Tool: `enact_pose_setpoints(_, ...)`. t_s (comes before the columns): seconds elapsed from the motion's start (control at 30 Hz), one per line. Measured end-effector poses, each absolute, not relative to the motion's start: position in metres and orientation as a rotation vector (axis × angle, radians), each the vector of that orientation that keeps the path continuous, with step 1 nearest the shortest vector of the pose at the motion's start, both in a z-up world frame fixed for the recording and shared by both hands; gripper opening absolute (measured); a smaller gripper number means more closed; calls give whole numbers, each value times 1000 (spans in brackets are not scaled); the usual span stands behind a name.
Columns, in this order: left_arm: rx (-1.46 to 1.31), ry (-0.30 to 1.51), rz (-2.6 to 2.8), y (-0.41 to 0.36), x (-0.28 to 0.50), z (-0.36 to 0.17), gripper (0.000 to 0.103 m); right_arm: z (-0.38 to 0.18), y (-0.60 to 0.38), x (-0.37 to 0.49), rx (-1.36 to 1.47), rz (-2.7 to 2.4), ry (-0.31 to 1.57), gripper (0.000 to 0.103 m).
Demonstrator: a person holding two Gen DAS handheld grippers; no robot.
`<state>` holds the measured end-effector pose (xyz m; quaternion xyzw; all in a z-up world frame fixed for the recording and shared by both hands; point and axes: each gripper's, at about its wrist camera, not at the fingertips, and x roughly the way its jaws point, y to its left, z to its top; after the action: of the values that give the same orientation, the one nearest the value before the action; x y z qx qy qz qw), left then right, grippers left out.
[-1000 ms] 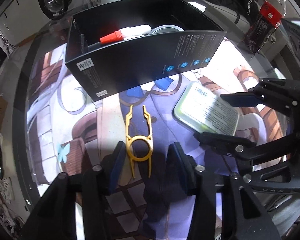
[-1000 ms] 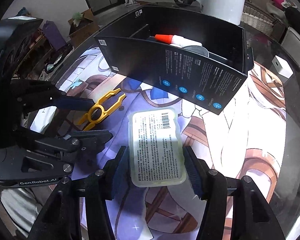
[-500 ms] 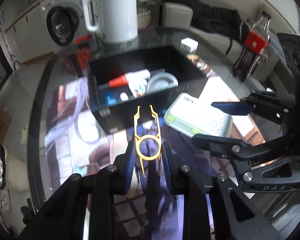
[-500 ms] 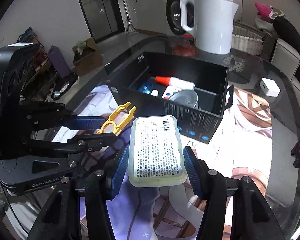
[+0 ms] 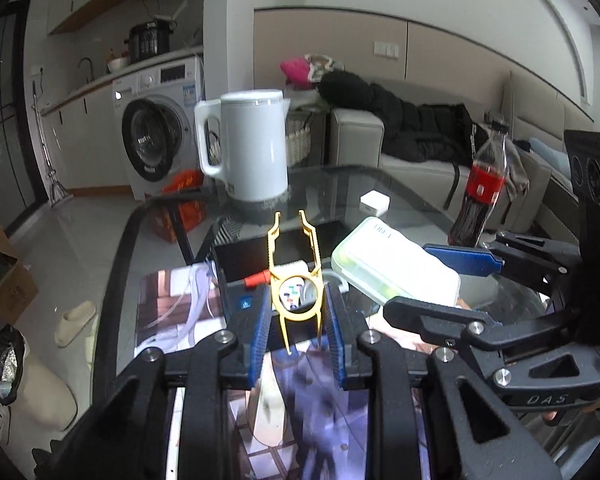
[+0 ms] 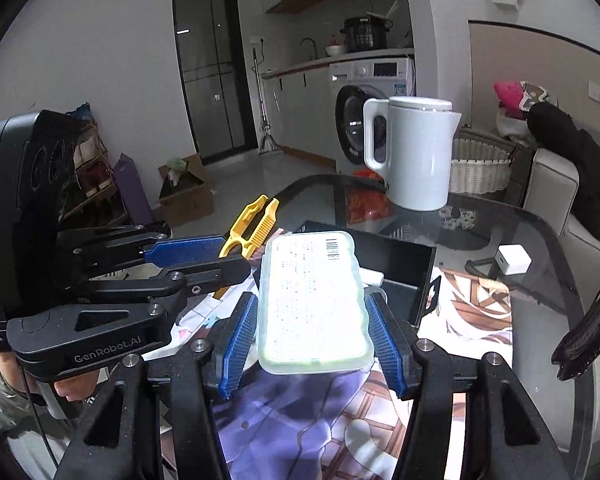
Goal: Organize rigid objects
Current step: 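Lift the yellow clip and battery case and carry both over the black box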
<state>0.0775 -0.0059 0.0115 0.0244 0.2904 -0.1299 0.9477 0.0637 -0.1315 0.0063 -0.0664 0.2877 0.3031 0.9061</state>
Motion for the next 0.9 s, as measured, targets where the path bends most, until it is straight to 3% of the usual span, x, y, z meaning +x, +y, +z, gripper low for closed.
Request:
enact_pose_setpoints(0.43,2,300,-191,11,36,47,24,45,-142,-7,-120,526,147,56)
enact_pose_setpoints(0.9,-20,323,-211,9,53,48,24,53,-138,10,-97,524,144,56)
